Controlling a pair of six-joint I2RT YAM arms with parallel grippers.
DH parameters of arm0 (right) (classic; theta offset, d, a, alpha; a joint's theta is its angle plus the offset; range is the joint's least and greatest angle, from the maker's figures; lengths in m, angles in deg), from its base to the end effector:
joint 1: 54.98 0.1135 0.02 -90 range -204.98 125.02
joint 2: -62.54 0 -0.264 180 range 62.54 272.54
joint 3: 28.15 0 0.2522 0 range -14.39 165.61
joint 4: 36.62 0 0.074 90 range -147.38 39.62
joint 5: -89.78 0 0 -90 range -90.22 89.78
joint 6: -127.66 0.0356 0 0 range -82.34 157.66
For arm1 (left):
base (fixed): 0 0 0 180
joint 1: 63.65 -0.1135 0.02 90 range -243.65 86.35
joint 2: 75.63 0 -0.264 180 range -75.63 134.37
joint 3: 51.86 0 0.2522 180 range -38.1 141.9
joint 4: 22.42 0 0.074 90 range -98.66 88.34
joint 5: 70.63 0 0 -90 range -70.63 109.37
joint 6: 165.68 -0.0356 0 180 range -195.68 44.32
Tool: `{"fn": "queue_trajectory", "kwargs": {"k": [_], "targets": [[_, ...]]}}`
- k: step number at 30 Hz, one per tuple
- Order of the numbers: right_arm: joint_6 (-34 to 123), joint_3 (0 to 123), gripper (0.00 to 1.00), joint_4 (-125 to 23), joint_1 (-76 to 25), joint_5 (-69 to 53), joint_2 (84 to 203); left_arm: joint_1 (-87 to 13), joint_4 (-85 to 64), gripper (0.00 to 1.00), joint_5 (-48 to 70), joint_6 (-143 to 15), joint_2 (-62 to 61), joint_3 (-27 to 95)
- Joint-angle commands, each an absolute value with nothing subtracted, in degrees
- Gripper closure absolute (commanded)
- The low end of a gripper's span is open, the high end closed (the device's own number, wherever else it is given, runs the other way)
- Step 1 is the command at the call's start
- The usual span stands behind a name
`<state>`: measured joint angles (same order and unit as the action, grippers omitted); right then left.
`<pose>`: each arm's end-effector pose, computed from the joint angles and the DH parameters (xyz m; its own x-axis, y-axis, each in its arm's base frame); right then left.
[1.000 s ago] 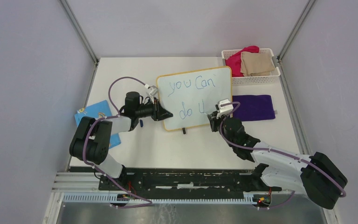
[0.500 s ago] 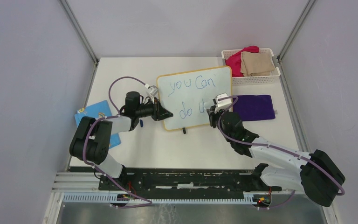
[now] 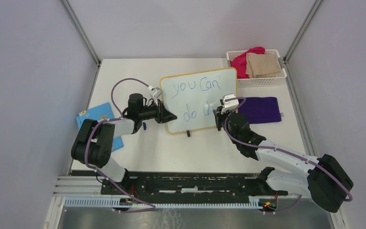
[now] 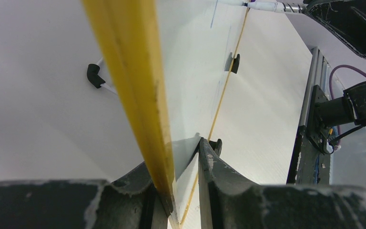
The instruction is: Write a sentence on the whiteboard
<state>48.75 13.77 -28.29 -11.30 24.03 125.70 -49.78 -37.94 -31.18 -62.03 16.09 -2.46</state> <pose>0.1834 0.1549 0.2339 -0.2240 0.0286 -0.9742 -0.3027 0.9481 0.0974 0.2853 -0.0988 0.1640 -0.6192 -0.0016 -0.7852 0.6950 0.4644 -0.5490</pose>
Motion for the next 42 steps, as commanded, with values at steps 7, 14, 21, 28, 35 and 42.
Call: {"fn": "queue_trajectory", "kwargs": {"k": [7,14,21,28,35,42], "targets": [[49.4,10.9,1.0,-27.4,-12.3,24.7,124.3,-48.4,-29.1,0.98,-25.5,-67.5,18.7,-3.5],[50.1,9.3,1.0,-27.2,-12.3,22.6,124.5,-48.3,-29.1,0.98,-25.5,-67.5,18.7,-3.4],[50.4,7.6,1.0,-27.5,-12.3,23.0,123.4,-48.4,-29.0,0.98,-25.5,-67.5,18.8,-3.3],[50.3,6.8,1.0,-28.6,-12.3,24.1,121.7,-48.4,-29.0,0.98,-25.5,-67.5,18.8,-3.4],[50.2,8.1,1.0,-29.3,-12.3,24.6,118.9,-48.3,-29.0,0.98,-25.5,-67.5,18.7,-3.4],[48.2,10.9,1.0,-28.9,-12.3,27.2,117.7,-48.3,-29.0,0.98,-25.4,-67.5,18.7,-3.4]]}}
